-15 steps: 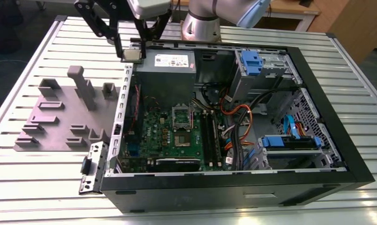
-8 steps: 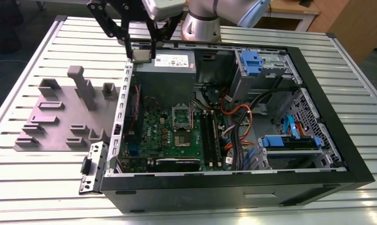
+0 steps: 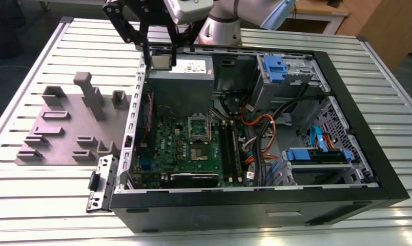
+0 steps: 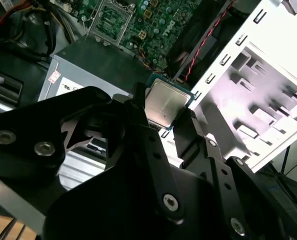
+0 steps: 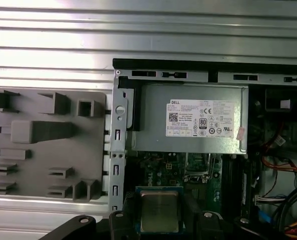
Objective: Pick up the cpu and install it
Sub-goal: 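Pick up the cpu and move it towards the insertion slot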
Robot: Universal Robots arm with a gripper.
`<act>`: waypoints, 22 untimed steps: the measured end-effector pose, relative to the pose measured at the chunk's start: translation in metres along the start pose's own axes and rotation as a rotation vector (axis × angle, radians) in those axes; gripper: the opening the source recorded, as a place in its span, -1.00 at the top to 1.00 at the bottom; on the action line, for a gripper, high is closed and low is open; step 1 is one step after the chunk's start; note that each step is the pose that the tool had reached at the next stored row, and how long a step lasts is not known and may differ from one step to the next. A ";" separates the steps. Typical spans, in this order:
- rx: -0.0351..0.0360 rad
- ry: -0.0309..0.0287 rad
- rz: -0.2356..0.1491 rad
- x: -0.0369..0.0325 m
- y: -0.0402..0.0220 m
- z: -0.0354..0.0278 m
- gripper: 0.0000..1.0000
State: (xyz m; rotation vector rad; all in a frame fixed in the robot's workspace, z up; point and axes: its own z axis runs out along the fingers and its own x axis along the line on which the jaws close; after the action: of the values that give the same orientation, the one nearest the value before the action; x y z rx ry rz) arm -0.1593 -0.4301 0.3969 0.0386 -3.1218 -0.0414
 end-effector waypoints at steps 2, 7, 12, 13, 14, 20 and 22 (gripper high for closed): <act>0.0001 0.0000 0.000 -0.0007 -0.0018 0.0001 0.06; 0.0006 -0.0001 0.000 -0.0035 -0.0055 0.0008 0.06; 0.0021 0.0001 0.000 -0.0138 -0.0080 0.0015 0.06; 0.0023 0.0001 0.000 -0.0169 -0.0081 0.0015 0.06; 0.0024 0.0002 0.000 -0.0201 -0.0083 0.0015 0.06; 0.0023 0.0001 0.002 -0.0370 -0.0087 0.0017 0.06; 0.0022 0.0000 0.002 -0.0423 -0.0088 0.0018 0.06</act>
State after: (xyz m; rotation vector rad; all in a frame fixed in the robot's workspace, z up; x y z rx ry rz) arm -0.1169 -0.4378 0.3940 0.0349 -3.1219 -0.0379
